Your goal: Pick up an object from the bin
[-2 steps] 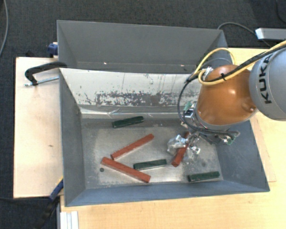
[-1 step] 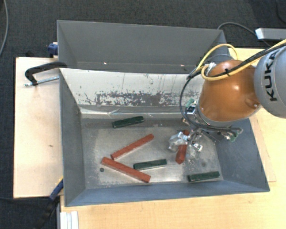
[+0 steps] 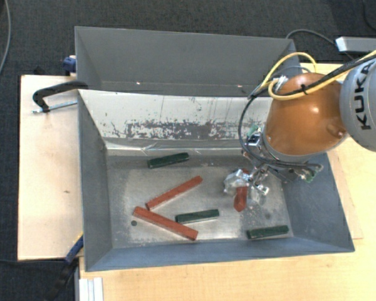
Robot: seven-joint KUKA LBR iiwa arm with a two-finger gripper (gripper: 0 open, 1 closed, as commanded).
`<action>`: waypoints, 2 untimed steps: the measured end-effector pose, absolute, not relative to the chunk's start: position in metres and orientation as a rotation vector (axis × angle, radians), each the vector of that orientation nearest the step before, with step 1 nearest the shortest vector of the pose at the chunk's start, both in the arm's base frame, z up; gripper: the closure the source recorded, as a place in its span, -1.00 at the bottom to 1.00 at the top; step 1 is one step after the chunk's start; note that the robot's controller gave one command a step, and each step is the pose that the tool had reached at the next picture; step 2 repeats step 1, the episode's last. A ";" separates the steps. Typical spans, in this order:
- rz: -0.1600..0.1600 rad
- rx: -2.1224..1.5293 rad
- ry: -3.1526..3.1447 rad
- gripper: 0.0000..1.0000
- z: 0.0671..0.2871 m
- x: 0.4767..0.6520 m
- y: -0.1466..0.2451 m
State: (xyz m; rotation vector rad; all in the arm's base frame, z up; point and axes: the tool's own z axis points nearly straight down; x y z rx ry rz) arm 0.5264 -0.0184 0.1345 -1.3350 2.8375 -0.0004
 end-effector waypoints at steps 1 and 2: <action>-0.001 -1.334 2.838 1.00 0.146 0.527 -0.018; -0.001 -1.334 2.838 1.00 0.146 0.527 -0.018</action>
Offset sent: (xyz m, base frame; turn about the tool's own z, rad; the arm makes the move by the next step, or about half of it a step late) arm 0.0001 0.0000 0.0095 0.0000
